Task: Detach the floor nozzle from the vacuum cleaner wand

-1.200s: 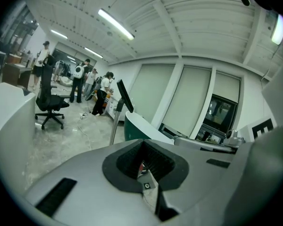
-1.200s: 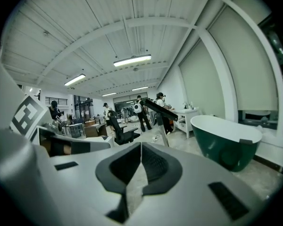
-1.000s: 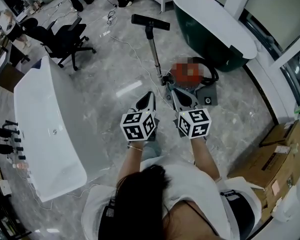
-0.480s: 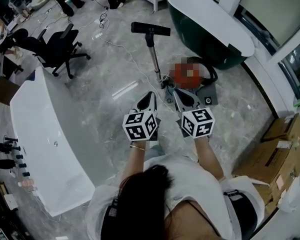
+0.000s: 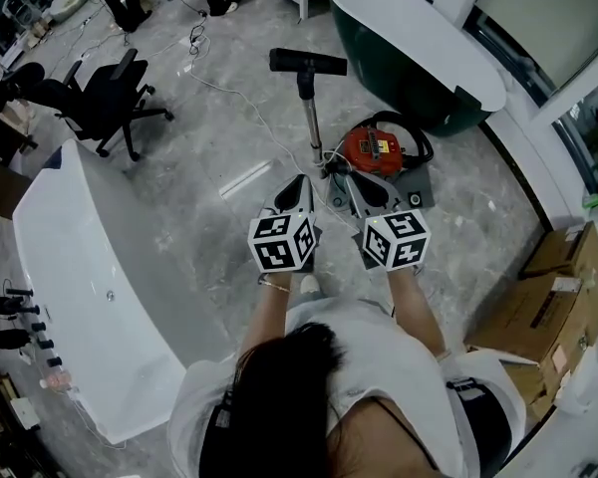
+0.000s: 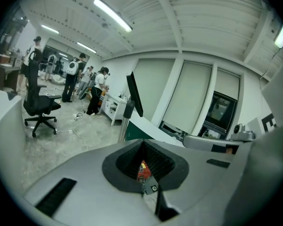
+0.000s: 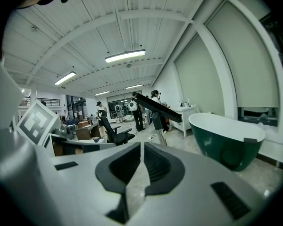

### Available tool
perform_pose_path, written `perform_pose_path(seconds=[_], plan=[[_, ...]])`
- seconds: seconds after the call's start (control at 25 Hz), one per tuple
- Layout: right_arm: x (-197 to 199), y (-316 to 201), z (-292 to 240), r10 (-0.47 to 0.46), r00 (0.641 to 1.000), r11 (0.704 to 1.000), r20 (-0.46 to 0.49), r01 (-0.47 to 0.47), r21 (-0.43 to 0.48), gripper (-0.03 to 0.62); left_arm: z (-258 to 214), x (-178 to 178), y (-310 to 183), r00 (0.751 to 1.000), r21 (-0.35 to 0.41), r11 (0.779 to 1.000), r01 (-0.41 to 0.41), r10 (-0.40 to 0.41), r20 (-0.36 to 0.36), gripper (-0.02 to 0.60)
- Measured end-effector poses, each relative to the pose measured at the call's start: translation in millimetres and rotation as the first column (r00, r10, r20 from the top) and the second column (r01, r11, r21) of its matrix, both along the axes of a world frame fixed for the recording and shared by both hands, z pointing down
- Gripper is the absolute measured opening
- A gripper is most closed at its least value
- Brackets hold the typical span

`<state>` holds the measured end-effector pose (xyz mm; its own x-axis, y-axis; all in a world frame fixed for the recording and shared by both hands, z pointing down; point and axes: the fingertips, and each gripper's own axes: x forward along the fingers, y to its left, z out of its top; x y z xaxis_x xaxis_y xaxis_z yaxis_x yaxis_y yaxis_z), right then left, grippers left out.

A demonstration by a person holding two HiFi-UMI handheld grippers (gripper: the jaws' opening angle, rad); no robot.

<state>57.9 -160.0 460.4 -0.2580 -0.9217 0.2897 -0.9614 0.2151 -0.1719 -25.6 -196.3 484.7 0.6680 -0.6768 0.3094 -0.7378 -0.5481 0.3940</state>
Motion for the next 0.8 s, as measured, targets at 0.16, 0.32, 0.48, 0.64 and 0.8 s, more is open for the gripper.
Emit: perform_pose_path(seconds=[0.16,0.32,0.48,0.64,0.8], plan=[[-1,-9,1,0.013,1.000,1.000,0.013,-0.013,0.002,0.017,-1,-1,-11,1.000,0.013,1.000,-0.009,0.009,0.006,0.005],[1,-18,-1,0.025,0.999,1.000,0.029,-0.026,0.009,0.017,-3,-3,-21,1.000,0.021,1.000,-0.007,0.007,0.009,0.005],[-1,-22,2,0.026,0.999,1.000,0.038,-0.027,0.003,0.017,1,-8,-25,1.000,0.017,1.000,-0.001,0.001,0.016,0.005],[-1,-24,9,0.028,0.998,1.000,0.048,-0.027,-0.011,0.017,9,-11,-25,1.000,0.006,1.000,-0.001,0.001,0.027,0.005],[0,-32,11,0.021,0.998,1.000,0.052,-0.020,-0.010,0.017,10,-13,-31,1.000,0.008,1.000,0.004,-0.005,0.029,0.005]])
